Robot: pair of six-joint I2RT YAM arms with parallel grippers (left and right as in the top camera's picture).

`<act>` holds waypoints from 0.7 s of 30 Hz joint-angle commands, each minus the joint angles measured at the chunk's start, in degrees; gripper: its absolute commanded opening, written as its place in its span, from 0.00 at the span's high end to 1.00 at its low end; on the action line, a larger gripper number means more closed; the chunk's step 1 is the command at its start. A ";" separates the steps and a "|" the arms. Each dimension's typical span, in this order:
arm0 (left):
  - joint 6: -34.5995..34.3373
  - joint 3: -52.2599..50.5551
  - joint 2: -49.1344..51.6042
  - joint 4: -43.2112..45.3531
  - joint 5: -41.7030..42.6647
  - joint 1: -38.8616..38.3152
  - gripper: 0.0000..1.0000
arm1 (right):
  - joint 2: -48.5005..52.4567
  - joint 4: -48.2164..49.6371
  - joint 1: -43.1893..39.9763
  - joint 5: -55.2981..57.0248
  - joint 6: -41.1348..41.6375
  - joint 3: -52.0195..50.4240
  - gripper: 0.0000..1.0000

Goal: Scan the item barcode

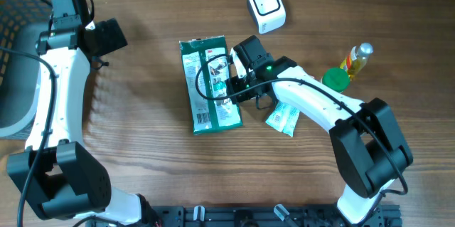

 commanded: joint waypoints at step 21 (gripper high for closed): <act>-0.61 0.37 -0.11 -6.08 40.15 0.37 0.00 | -0.74 -0.11 0.09 -0.76 0.13 -0.52 0.39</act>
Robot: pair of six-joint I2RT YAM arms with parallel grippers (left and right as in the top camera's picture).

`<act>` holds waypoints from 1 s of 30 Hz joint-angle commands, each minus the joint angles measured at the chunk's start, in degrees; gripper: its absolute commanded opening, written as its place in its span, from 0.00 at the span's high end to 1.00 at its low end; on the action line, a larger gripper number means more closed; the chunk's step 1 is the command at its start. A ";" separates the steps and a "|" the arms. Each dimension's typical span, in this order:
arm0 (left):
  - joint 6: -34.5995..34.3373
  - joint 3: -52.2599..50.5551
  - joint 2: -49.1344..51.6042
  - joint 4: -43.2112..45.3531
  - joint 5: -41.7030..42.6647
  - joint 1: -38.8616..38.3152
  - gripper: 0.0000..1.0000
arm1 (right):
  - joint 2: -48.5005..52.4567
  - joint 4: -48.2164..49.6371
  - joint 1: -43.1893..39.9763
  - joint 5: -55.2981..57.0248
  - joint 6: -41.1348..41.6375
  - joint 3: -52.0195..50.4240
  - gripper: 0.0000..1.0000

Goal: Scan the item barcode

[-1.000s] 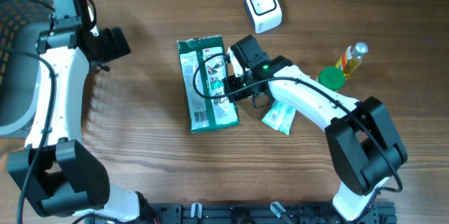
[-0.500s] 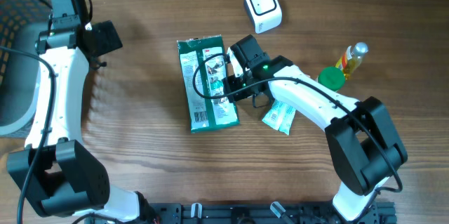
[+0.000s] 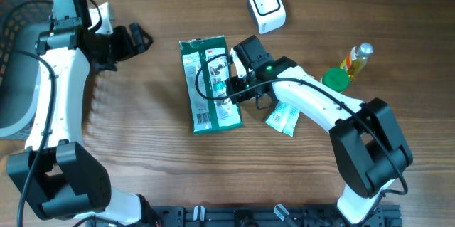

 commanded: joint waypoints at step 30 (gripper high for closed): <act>-8.22 -1.31 0.92 -0.87 -1.86 -14.21 0.96 | -0.74 -0.22 0.13 -1.03 0.11 -0.52 0.39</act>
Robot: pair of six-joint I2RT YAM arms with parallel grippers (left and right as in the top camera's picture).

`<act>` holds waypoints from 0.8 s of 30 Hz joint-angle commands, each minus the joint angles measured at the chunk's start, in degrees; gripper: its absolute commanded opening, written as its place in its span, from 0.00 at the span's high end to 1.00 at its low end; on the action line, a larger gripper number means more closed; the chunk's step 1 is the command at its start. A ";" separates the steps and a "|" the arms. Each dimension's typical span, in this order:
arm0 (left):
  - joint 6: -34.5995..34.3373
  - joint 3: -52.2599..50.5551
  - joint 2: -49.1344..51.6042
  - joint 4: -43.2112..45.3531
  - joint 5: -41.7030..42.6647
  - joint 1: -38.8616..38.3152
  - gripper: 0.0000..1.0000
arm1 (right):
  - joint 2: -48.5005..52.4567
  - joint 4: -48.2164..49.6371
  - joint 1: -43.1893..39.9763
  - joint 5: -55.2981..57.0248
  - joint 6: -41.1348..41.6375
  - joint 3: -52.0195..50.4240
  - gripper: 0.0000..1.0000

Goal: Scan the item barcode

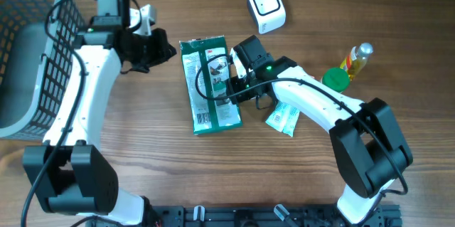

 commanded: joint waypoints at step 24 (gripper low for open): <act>-13.38 -5.68 12.79 1.66 -14.12 -9.64 0.96 | 1.38 -1.33 0.07 -2.23 1.64 -0.52 0.38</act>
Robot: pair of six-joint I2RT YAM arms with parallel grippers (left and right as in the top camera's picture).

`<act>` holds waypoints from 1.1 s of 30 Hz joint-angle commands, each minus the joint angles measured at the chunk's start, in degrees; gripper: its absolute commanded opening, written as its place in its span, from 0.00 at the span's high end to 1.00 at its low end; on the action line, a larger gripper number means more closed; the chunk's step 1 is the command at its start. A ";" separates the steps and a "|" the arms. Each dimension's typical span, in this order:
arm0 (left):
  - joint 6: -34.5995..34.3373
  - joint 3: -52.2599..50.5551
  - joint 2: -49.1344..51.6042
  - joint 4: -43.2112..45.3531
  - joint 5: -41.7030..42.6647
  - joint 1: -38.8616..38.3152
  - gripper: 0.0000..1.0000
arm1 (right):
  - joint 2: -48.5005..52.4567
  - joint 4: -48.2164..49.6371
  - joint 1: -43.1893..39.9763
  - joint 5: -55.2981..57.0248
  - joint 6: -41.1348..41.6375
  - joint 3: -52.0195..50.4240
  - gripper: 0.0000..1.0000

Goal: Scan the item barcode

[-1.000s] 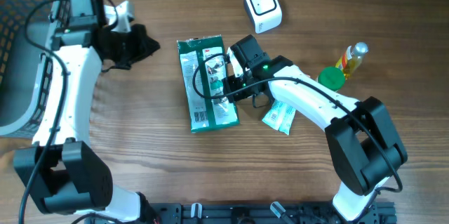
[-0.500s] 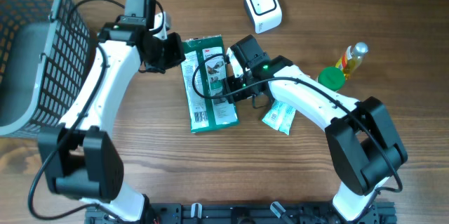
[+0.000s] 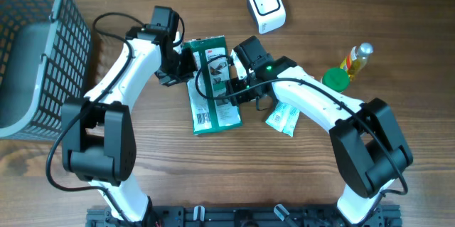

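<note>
A green packet (image 3: 208, 93) lies flat on the wooden table, long side running front to back. The white barcode scanner (image 3: 266, 6) stands behind it to the right. My left gripper (image 3: 188, 64) is at the packet's upper left edge, its fingers touching or overlapping that edge. My right gripper (image 3: 229, 87) rests at the packet's right edge, its black head over the upper right part. From above, the jaws of both are hidden, so neither grip can be made out.
A dark wire basket (image 3: 43, 49) fills the left side. A yellow bottle (image 3: 357, 57) and a green cap (image 3: 335, 79) lie at the right. A white sachet (image 3: 283, 118) sits under the right forearm, in front of the packet's right side.
My left gripper has moved right, from a spot left of the packet to its upper left edge. The basket now shows more fully at the left. The right arm and the packet have not moved.
My left gripper began far left by the basket, then stood a little further right, then just left of the packet, and now is at its edge. My right gripper stayed at the packet's right edge throughout. The packet has not shifted.
</note>
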 commanded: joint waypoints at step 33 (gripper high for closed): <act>-4.61 -19.02 0.83 19.02 -2.38 -0.04 0.89 | 13.94 10.40 -2.91 -30.47 6.51 -0.52 0.50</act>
